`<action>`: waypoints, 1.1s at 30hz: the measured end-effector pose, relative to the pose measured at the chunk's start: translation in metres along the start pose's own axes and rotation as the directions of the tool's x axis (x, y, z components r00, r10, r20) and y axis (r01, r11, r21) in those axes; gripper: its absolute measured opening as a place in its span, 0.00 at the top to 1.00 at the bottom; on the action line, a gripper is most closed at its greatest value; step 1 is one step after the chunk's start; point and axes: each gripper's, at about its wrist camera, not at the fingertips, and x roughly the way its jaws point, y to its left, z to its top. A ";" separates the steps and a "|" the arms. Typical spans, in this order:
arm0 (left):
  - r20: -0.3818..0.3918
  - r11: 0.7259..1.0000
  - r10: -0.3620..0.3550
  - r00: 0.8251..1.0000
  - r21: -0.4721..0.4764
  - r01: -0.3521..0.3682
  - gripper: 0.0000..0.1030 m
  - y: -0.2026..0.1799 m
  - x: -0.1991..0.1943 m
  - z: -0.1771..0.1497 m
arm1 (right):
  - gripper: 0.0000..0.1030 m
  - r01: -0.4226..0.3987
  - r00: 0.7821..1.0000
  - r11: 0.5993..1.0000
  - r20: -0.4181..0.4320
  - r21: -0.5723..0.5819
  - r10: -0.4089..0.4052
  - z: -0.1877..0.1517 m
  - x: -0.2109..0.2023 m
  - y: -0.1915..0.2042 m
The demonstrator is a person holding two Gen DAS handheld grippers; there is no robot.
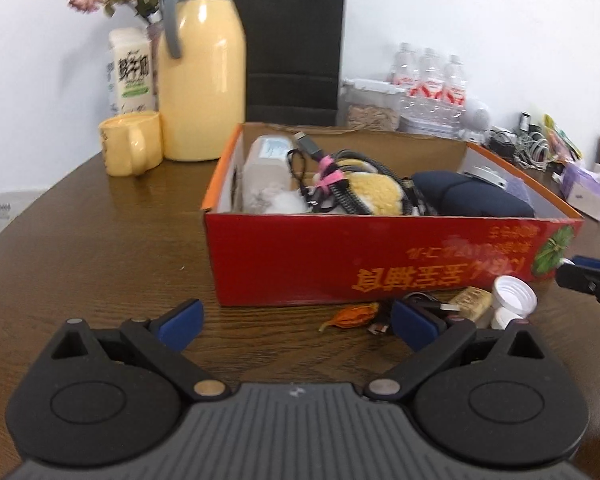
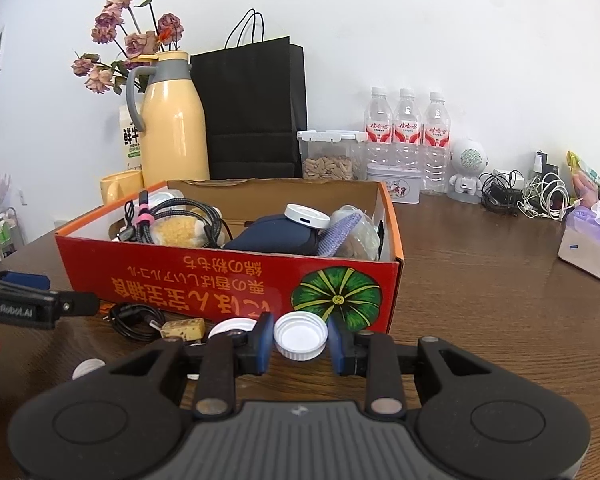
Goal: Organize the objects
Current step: 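Grasp a white cap with the right gripper while the left gripper grasps the small orange piece, then carry the cap and orange piece into the box and open both grippers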
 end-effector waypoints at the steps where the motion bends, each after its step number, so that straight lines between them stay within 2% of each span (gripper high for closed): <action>1: -0.011 1.000 0.002 1.000 -0.007 -0.002 0.07 0.001 0.002 0.001 | 0.73 -0.001 1.000 1.000 0.000 -0.001 0.001 0.000 0.000 0.000; 3: -0.032 1.000 0.001 0.999 -0.015 -0.001 0.18 0.001 0.007 0.003 | 0.73 -0.004 1.000 1.000 0.001 -0.001 0.004 0.000 0.000 0.000; 10: -0.063 0.999 -0.046 0.997 -0.001 0.046 0.38 -0.006 0.016 0.005 | 0.73 -0.009 1.000 1.000 0.000 -0.001 0.009 0.000 0.000 0.001; 13: -0.064 0.997 -0.077 0.995 0.013 0.078 0.55 -0.008 0.016 0.004 | 0.73 -0.010 1.000 1.000 -0.001 0.000 0.010 0.000 0.000 0.001; 15: -0.067 0.993 -0.111 0.992 0.028 0.113 0.79 -0.011 0.015 0.003 | 0.73 -0.010 1.000 1.000 0.000 -0.001 0.010 0.000 0.000 0.001; 16: -0.069 0.990 -0.131 0.989 0.035 0.134 0.83 -0.012 0.015 0.003 | 0.73 -0.010 1.000 1.000 -0.001 -0.001 0.010 0.000 0.000 0.001; 23: -0.045 0.991 -0.126 0.991 0.049 0.128 0.85 -0.016 0.010 0.001 | 0.73 -0.012 1.000 1.000 0.005 -0.005 0.012 -0.001 -0.001 0.002; 33: 0.090 0.993 -0.109 0.990 0.046 0.105 0.85 -0.016 -0.020 -0.002 | 0.73 -0.015 0.999 1.000 0.048 -0.011 0.016 -0.002 -0.011 0.006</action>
